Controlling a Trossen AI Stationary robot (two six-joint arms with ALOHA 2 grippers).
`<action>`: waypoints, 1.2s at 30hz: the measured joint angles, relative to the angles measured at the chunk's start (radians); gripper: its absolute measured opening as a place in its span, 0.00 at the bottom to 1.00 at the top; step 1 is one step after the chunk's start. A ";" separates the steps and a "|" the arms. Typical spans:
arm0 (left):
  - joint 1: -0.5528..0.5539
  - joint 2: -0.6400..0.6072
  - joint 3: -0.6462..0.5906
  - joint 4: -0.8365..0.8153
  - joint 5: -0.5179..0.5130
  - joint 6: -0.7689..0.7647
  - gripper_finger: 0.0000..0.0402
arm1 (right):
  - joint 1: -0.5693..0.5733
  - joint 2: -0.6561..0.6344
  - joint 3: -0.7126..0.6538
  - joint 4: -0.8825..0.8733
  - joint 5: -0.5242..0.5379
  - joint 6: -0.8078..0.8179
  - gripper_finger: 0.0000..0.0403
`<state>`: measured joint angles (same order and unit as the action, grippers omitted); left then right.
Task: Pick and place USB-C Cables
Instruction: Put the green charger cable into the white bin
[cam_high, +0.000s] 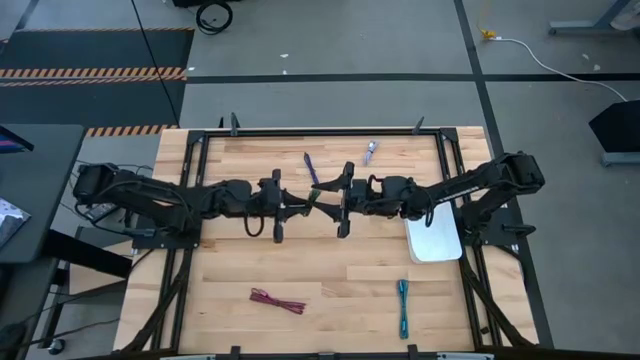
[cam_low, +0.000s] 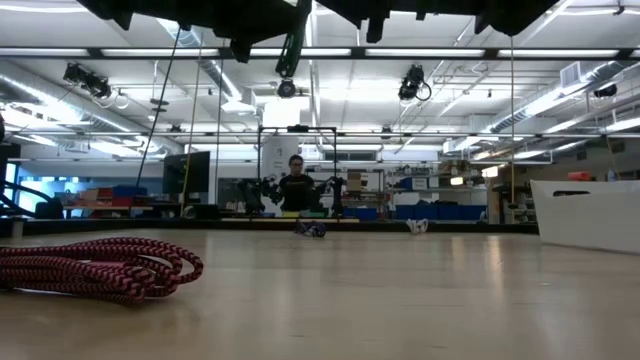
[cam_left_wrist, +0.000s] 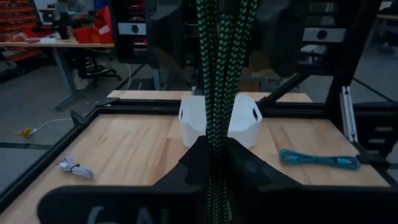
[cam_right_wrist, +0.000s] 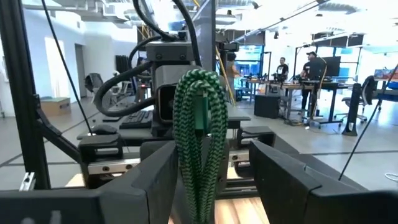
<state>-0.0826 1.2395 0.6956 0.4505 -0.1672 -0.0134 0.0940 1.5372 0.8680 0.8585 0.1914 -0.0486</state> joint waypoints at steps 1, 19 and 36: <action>0.000 0.006 0.000 0.009 0.001 -0.002 0.09 | 0.000 0.000 0.000 0.000 0.000 -0.001 0.51; 0.000 0.018 0.000 0.003 0.013 -0.026 0.12 | 0.024 -0.001 0.001 -0.024 0.051 -0.130 0.06; 0.015 0.001 0.000 -0.052 -0.185 0.150 0.60 | 0.023 -0.197 0.000 -0.616 0.390 -0.034 0.05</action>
<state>-0.0671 1.2405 0.6960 0.3985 -0.3523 0.1366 0.1169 1.3402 0.8684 0.2422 0.5812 -0.0821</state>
